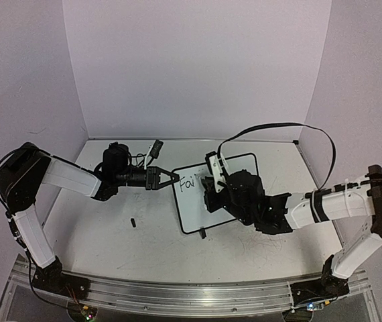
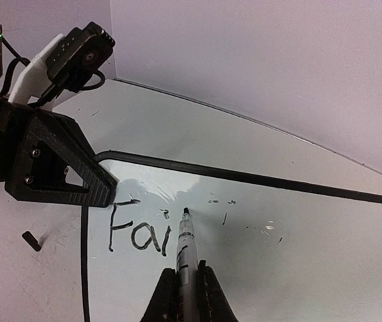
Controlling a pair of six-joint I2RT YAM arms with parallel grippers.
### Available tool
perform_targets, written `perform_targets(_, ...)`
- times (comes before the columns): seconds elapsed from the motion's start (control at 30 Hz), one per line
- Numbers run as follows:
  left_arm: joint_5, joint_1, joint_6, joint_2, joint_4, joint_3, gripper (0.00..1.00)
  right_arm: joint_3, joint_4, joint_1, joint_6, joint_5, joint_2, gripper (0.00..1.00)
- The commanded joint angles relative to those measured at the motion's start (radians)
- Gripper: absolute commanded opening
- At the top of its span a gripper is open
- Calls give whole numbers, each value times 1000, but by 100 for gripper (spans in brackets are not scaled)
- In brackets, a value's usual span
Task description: Write a sentence on the whiteboard
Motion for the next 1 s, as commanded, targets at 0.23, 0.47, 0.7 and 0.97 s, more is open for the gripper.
perform_targets(0.23,62,-26,-25,-15,-33,24,0,43,35,-9,-15,23,32,0)
perform_targets(0.47,63,-27,-24,-19,-33,22,0,15,13,-6,11,9,13,0)
perform_targets(0.7,62,-26,-23,-19,-33,22,0,-14,-8,3,37,5,-5,0)
perform_targets(0.97,62,-26,-23,-19,-33,22,0,-32,-20,19,56,9,-8,0)
